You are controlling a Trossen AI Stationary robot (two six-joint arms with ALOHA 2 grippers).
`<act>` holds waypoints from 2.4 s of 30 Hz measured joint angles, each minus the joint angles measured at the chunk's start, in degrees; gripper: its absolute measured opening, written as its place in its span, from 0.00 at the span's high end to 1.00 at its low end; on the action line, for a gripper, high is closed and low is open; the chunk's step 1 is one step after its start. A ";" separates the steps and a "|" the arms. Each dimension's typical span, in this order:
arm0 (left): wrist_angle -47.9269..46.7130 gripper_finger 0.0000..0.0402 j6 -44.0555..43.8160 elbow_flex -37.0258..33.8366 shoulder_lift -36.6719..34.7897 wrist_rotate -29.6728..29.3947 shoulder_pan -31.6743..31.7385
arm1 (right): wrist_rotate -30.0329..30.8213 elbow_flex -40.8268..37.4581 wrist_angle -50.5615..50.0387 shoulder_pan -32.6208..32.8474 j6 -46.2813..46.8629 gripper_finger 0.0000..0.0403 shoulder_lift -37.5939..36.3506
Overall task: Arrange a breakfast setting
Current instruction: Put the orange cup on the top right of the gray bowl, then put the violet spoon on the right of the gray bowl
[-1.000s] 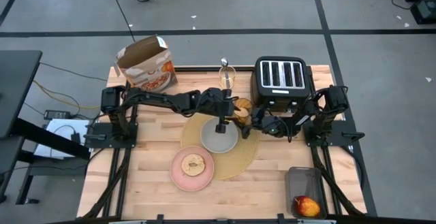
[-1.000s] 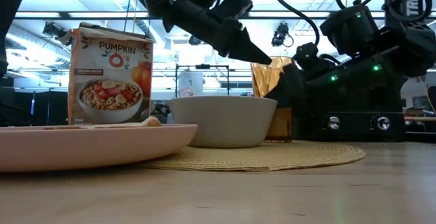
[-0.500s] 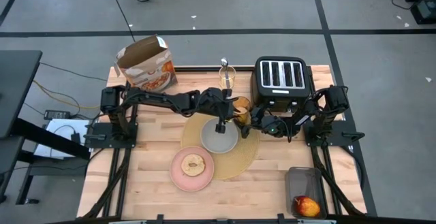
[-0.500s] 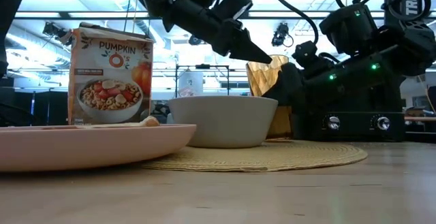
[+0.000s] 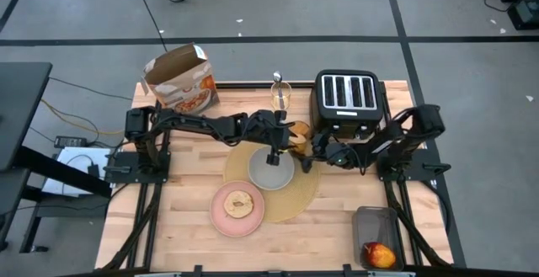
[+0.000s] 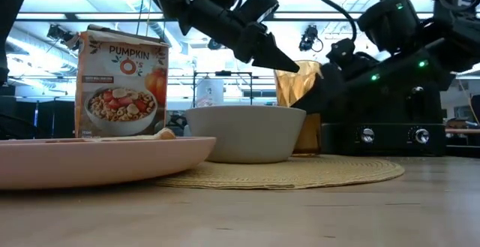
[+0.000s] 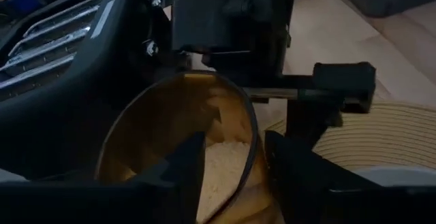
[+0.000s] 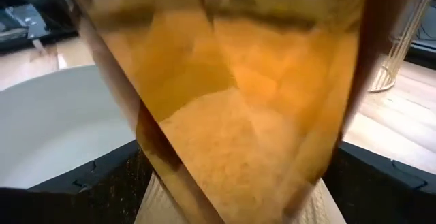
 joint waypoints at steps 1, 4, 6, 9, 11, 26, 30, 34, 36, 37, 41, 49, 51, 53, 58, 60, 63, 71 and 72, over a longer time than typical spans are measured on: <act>-0.03 0.60 -0.02 0.16 -0.06 0.00 -0.08 | -0.02 -0.40 -1.65 0.02 0.14 0.01 -1.34; -1.10 0.58 -0.40 2.22 -0.07 0.04 -0.21 | -0.11 -1.60 -6.81 0.02 1.51 0.01 -5.79; -1.34 0.57 -0.42 3.94 -0.17 0.11 -0.39 | -0.38 -1.99 -10.83 0.17 1.89 0.01 -8.97; -3.65 0.54 -0.93 6.44 -0.23 0.17 -0.62 | -1.01 -2.05 -16.74 0.24 1.95 0.01 -12.75; -6.79 0.52 -1.92 8.22 -0.23 0.21 -0.78 | -2.49 -2.03 -19.22 0.03 2.04 0.01 -14.86; -41.58 0.51 -24.96 10.78 -12.61 -2.64 -13.92 | -5.51 -1.46 -32.64 1.40 5.55 0.01 -20.76; -47.49 0.54 -32.79 10.73 -12.70 -6.08 -19.47 | -6.96 -1.44 -37.98 1.42 7.66 0.04 -22.26; -45.15 0.57 -39.29 8.89 -12.44 -9.54 -24.52 | -7.23 -1.43 -36.88 1.76 7.40 0.10 -21.54; -42.86 0.59 -43.20 5.65 -12.94 -11.26 -26.42 | -6.48 -1.42 -35.74 1.67 6.87 0.14 -21.42; -40.41 0.60 -45.54 3.84 -13.30 -11.94 -27.26 | -6.34 -1.42 -34.22 1.55 6.17 0.17 -21.08; -33.53 0.63 -51.87 -2.33 -14.61 -14.03 -29.60 | -6.24 -1.38 -31.65 1.13 5.38 0.27 -20.23; -30.87 0.63 -54.45 -5.31 -14.47 -15.17 -31.10 | -6.17 -1.38 -26.37 0.32 4.64 0.39 -16.17; -30.75 0.63 -54.45 -5.27 -14.49 -15.26 -31.19 | -6.17 -1.38 -24.69 -0.09 4.77 0.41 -14.71; -30.83 0.63 -54.47 -5.27 -14.49 -15.28 -31.27 | -6.15 -1.30 -23.19 -0.57 4.83 0.42 -13.45; -30.84 0.63 -55.30 -5.27 -14.73 -15.57 -31.74 | -5.63 0.63 -23.13 -1.69 4.02 0.42 -11.15; -30.86 0.63 -55.64 -5.23 -15.34 -16.28 -32.30 | -5.16 1.28 -23.15 -2.12 3.92 0.42 -10.82; -31.74 0.63 -55.92 -5.27 -15.71 -16.99 -32.58 | -4.80 2.18 -23.32 -2.51 4.05 0.42 -10.50; -32.41 0.63 -57.39 -5.25 -18.93 -21.19 -33.54 | -5.74 2.38 -34.59 -1.06 8.33 0.42 -16.70; -33.27 0.63 -57.66 -5.25 -19.87 -22.28 -33.58 | -5.75 2.38 -37.20 -0.58 9.07 0.42 -18.51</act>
